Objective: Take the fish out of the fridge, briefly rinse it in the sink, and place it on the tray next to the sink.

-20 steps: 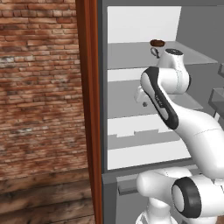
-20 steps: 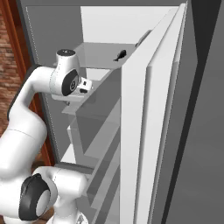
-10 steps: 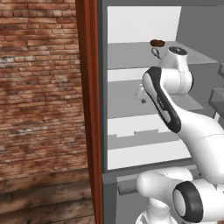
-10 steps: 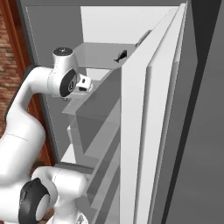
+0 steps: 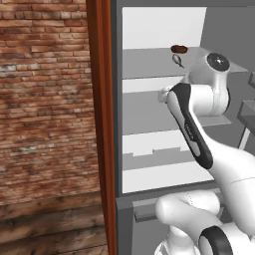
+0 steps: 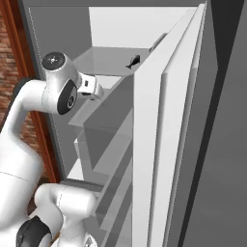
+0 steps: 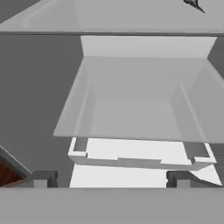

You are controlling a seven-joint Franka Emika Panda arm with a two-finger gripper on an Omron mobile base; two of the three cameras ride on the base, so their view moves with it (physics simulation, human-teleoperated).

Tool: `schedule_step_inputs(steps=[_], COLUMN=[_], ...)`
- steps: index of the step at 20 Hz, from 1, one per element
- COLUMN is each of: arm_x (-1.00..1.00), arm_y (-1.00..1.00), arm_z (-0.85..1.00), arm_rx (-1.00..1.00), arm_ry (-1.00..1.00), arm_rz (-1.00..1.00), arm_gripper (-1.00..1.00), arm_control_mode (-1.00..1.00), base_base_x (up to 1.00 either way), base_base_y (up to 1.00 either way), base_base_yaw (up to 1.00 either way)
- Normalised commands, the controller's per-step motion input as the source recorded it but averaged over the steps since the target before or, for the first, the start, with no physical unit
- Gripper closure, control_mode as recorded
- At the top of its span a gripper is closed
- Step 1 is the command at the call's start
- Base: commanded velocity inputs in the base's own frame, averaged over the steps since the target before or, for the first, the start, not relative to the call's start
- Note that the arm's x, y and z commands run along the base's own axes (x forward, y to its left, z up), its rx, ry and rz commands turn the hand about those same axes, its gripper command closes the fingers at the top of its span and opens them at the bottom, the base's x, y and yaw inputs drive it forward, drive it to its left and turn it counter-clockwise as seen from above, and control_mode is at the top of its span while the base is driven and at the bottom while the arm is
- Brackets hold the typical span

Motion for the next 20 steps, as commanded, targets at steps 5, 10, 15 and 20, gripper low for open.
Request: schedule_step_inputs(steps=[5,10,15,20], arm_x=[0.00,0.00,0.19,0.43], arm_y=[-0.36,-0.43,-0.41,-0.37], arm_z=[0.82,0.83,0.45,0.18], arm_rx=[0.00,0.00,0.01,0.00], arm_ry=[-0.44,-0.41,-0.19,-0.04], arm_rz=[-0.07,-0.07,-0.06,-0.07], arm_gripper=[-1.00,-1.00,-1.00,-1.00], arm_control_mode=[-1.00,-1.00,-1.00,-1.00], base_base_x=[0.00,0.00,0.00,0.00], base_base_y=[0.00,0.00,0.00,0.00], base_base_yaw=[0.00,0.00,0.00,0.00])
